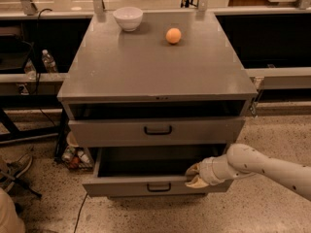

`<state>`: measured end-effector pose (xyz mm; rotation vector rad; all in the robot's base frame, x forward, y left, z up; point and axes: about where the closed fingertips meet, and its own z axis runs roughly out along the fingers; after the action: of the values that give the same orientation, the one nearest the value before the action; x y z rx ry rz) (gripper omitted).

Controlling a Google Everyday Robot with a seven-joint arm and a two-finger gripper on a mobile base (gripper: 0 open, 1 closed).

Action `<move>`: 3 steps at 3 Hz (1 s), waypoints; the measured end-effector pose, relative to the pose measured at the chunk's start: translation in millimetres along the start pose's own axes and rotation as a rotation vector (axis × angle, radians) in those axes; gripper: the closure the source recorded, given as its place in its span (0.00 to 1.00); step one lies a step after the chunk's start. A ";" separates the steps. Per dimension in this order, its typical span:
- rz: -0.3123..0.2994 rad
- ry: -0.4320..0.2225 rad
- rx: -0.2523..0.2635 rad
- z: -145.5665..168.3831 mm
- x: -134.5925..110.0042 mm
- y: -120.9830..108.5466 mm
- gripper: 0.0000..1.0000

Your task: Open middle drawer

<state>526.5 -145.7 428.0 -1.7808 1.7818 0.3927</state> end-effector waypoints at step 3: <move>-0.032 -0.006 0.046 -23.8 -8.3 24.5 1.00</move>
Offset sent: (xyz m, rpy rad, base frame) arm -0.0001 -0.0001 0.0020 0.0000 0.0003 -0.0002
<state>497.4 -151.4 446.9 -1.7721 1.7424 0.3411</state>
